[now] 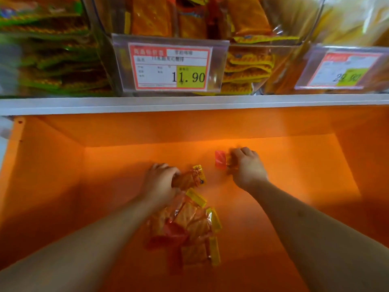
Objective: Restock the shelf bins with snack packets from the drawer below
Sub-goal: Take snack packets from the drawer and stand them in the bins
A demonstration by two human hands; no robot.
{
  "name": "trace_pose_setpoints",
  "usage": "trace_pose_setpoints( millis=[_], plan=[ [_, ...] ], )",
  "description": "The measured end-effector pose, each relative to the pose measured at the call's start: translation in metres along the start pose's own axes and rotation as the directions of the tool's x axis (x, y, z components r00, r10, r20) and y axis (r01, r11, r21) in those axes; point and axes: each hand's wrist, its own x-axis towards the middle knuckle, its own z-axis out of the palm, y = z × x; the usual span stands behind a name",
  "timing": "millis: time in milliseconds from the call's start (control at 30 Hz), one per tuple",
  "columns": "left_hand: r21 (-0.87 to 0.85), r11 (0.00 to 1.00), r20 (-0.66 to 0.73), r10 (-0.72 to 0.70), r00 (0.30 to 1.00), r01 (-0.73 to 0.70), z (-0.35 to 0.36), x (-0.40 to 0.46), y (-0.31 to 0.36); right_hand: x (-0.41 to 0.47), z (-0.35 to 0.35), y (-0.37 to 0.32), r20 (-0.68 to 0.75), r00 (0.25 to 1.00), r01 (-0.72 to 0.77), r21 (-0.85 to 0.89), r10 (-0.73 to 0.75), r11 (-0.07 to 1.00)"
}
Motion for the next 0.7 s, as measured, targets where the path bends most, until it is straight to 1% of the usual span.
trace_pose_setpoints(
  millis=[33,100,167,233,300,367,467,500,567,700],
  plan=[
    [-0.024,0.999,0.001,-0.026,1.000,0.026,-0.001,0.000,-0.001,-0.003,-0.002,-0.001,0.008,1.000,0.012,-0.013,-0.012,1.000],
    [-0.152,0.985,-0.007,-0.082,0.997,0.080,-0.004,-0.002,-0.004,-0.006,-0.007,-0.003,0.009,1.000,0.019,-0.022,-0.019,1.000],
    [-0.299,0.944,0.009,-0.147,0.989,0.143,-0.011,-0.005,-0.003,-0.011,-0.017,-0.010,0.010,1.000,0.004,0.003,-0.004,1.000],
    [-0.382,0.908,0.020,-0.178,0.984,0.172,-0.022,-0.010,-0.003,-0.018,-0.029,-0.017,0.045,0.999,-0.024,0.061,0.022,0.998],
    [-0.425,0.888,0.015,-0.186,0.983,0.174,-0.038,-0.017,-0.005,-0.026,-0.045,-0.028,0.111,0.992,-0.074,0.211,0.052,0.975],
    [-0.448,0.880,0.011,-0.173,0.985,0.159,-0.064,-0.031,-0.002,-0.034,-0.069,-0.041,0.199,0.979,-0.104,0.305,0.043,0.947],
    [-0.507,0.852,0.034,-0.129,0.991,0.129,-0.105,-0.057,0.005,-0.049,-0.116,-0.066,0.324,0.945,-0.065,0.324,-0.046,0.944],
    [-0.511,0.851,0.055,-0.110,0.992,0.122,-0.120,-0.066,0.009,-0.056,-0.135,-0.075,0.339,0.937,-0.038,0.330,-0.081,0.943],
    [-0.523,0.846,0.080,-0.071,0.994,0.103,-0.157,-0.089,0.019,-0.080,-0.175,-0.095,0.310,0.942,0.005,0.367,-0.127,0.930],
    [-0.558,0.829,0.013,-0.032,0.999,0.034,-0.228,-0.141,0.047,-0.142,-0.246,-0.122,0.192,0.952,0.096,0.554,-0.240,0.827]
  ],
)
